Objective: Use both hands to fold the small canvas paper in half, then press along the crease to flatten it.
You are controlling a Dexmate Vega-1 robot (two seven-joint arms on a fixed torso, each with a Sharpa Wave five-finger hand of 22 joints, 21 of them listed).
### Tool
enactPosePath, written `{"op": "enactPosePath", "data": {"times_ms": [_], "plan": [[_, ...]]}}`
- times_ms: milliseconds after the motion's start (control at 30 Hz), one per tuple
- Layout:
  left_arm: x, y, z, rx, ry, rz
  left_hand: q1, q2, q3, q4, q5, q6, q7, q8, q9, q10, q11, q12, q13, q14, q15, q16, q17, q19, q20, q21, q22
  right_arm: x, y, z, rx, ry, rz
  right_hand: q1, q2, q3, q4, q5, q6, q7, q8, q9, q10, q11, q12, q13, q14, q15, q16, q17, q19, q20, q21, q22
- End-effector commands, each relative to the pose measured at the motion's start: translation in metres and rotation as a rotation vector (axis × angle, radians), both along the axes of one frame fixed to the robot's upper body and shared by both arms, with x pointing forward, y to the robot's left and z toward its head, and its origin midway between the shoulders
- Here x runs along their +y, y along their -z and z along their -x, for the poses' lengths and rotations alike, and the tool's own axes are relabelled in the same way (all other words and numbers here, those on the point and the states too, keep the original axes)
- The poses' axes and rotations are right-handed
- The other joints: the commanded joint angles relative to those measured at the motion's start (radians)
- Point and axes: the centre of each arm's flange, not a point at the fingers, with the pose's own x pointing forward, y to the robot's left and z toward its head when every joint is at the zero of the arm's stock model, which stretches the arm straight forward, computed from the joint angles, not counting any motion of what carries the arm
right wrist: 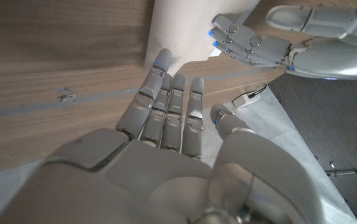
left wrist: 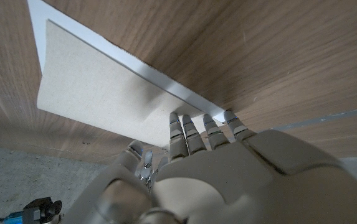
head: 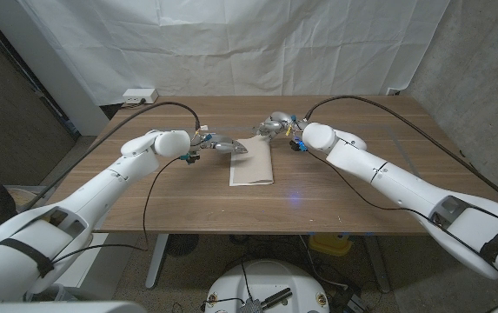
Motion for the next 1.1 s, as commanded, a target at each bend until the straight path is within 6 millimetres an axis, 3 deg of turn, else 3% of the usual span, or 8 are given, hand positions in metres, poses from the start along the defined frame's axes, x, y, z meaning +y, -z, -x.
{"op": "enactPosePath", "data": {"times_ms": [33,267,767,967,1100], "plan": [[0.0,0.0,-0.001,0.002,0.001,0.004,0.001,0.001,0.0,0.0,0.009,0.003,0.003,0.006,-0.001,0.007,0.003,0.005,0.002,0.004,-0.052,0.007,-0.001,-0.002,-0.006,-0.006,0.003,0.015,0.005,-0.007,-0.024,0.029,0.166,-0.027,-0.014,-0.013,0.027,-0.006,-0.008,0.007,-0.009,0.002,-0.013,0.0,-0.007,0.003,-0.016,0.0,-0.002,0.001,-0.005,-0.003,-0.009,0.0],[0.0,0.0,-0.001,0.003,0.002,0.003,0.001,0.001,-0.001,0.0,0.009,0.002,0.003,0.006,-0.001,0.006,0.004,0.005,0.002,0.004,-0.052,0.007,-0.001,-0.003,-0.008,-0.007,0.003,0.024,0.008,-0.012,-0.011,0.067,0.277,-0.099,-0.036,-0.055,0.079,-0.02,-0.031,0.014,-0.024,0.002,-0.035,0.011,-0.018,0.002,-0.051,0.005,-0.014,-0.01,-0.021,-0.001,-0.03,0.0],[0.002,-0.001,-0.003,0.003,0.004,0.006,0.003,0.002,-0.003,0.0,0.01,0.0,0.004,0.005,-0.001,0.004,0.005,0.004,0.002,0.005,-0.051,0.007,-0.001,-0.004,-0.012,-0.01,0.003,0.024,0.019,-0.025,0.079,0.093,0.323,-0.137,-0.039,-0.075,0.106,-0.019,-0.033,0.017,-0.025,0.002,-0.037,0.011,-0.018,0.002,-0.044,0.01,-0.011,-0.019,-0.01,0.001,-0.035,-0.001],[0.002,-0.001,-0.004,0.004,0.003,0.006,0.004,0.003,-0.003,-0.001,0.011,-0.002,0.005,0.005,-0.001,0.003,0.005,0.003,0.002,0.005,-0.051,0.007,-0.002,-0.004,-0.013,-0.012,0.003,0.022,0.009,-0.015,0.009,0.112,0.318,-0.152,-0.042,-0.081,0.115,-0.018,-0.037,0.01,-0.026,0.002,-0.035,0.006,-0.017,0.002,-0.039,0.014,-0.01,-0.026,-0.012,0.008,-0.041,0.0],[0.002,-0.001,-0.005,0.002,0.003,0.006,0.005,0.004,-0.004,-0.001,0.011,-0.003,0.005,0.004,-0.001,0.002,0.005,0.003,0.002,0.004,-0.051,0.006,-0.002,-0.005,-0.013,-0.012,0.003,0.021,0.0,-0.005,-0.049,0.112,0.302,-0.163,-0.043,-0.082,0.121,-0.015,-0.027,0.001,-0.022,0.001,-0.017,-0.002,-0.011,0.001,-0.013,0.005,-0.004,-0.036,0.009,0.011,-0.038,0.001]]}}
